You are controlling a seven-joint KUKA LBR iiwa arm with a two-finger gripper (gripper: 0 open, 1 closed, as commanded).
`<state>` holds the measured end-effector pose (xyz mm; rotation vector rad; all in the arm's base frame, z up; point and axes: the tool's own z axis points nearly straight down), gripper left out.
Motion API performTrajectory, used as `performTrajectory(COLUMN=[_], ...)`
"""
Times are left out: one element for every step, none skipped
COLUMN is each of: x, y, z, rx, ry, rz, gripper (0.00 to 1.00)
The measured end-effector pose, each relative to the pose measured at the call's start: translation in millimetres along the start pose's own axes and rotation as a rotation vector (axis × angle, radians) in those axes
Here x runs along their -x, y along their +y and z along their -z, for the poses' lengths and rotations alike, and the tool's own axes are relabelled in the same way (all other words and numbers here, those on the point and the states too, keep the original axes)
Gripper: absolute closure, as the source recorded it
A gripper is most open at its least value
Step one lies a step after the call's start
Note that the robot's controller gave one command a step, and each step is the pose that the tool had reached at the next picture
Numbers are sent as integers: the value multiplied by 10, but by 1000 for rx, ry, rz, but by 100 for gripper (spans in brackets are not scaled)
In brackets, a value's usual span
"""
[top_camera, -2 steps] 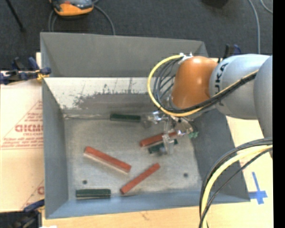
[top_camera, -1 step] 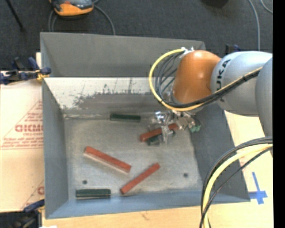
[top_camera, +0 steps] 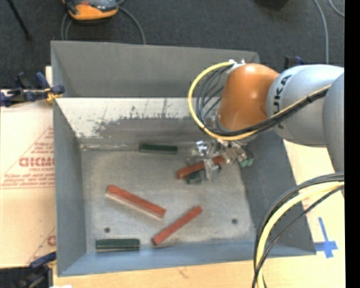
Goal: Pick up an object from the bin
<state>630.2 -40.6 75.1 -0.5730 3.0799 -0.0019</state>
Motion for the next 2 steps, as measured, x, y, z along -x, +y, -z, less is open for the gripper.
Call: performTrajectory(x=[-11,-29], y=[6,13], z=[48,253], rx=[1,4], ry=[1,10], rz=[0,-1], gripper=[100,100])
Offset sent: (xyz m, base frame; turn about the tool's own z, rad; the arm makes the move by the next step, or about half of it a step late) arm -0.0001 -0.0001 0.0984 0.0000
